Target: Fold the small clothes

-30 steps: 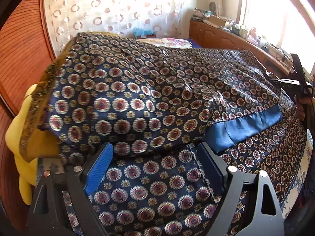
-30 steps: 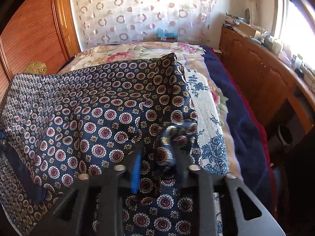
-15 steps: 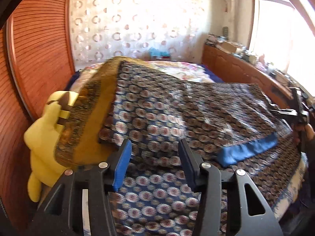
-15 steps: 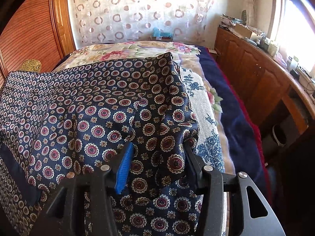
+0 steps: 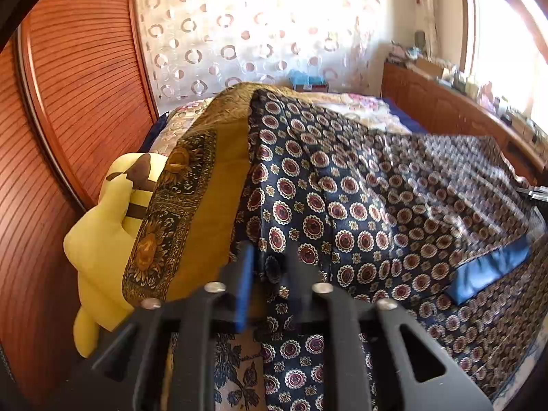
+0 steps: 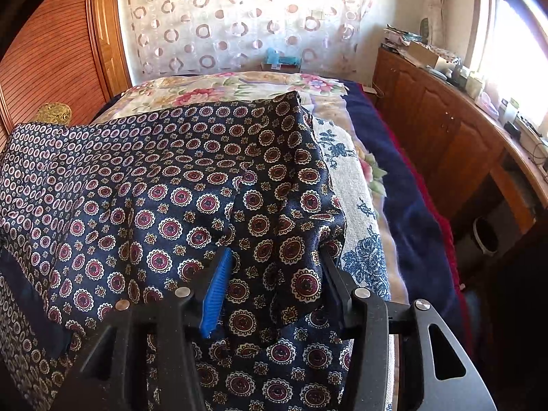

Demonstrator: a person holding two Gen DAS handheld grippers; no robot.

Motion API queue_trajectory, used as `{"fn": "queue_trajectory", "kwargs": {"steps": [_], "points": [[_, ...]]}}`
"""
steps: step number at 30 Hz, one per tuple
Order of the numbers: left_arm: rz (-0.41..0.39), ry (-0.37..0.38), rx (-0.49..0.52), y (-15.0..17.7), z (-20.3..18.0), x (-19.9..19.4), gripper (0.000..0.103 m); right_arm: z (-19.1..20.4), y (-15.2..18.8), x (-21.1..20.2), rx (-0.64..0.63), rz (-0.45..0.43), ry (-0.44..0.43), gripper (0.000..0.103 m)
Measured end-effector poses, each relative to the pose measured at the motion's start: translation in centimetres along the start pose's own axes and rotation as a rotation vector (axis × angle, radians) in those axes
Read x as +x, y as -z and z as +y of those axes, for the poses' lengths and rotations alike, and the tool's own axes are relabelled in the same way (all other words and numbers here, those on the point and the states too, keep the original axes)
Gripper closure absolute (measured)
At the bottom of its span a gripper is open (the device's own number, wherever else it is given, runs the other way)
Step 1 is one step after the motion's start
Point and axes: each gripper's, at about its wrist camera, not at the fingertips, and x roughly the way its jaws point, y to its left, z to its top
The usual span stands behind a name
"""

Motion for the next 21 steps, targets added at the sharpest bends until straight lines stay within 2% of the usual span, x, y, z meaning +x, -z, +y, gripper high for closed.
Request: {"fn": "queue_trajectory", "kwargs": {"steps": [5, 12, 14, 15, 16, 21], "points": [[-0.038, 0.044, 0.019, -0.4, -0.7, -1.7, 0.1, 0.0, 0.0, 0.0, 0.0, 0.0, 0.0, 0.052], [-0.078, 0.156, 0.004, -1.6, -2.2, -4.2, 0.1, 0.0, 0.0, 0.0, -0.001, -0.002, 0.002, 0.052], [-0.086, 0.183, 0.009, -1.6, -2.9, -4.6, 0.1, -0.1, 0.0, -0.1, 0.002, -0.005, -0.024, 0.065], [-0.091, 0.201, 0.006, -1.7, -3.2, -4.9, 0.1, -0.1, 0.0, -0.2, 0.002, -0.01, -0.038, 0.087], [-0.097, 0.217, -0.004, -1.7, -3.2, -5.1, 0.1, -0.2, 0.0, -0.3, 0.003, -0.011, -0.044, 0.099], [-0.141, 0.292, -0.038, -2.1, -3.2, -7.1, 0.101, 0.1, 0.3, -2.6, 0.002, -0.091, -0.064, 0.102]]}}
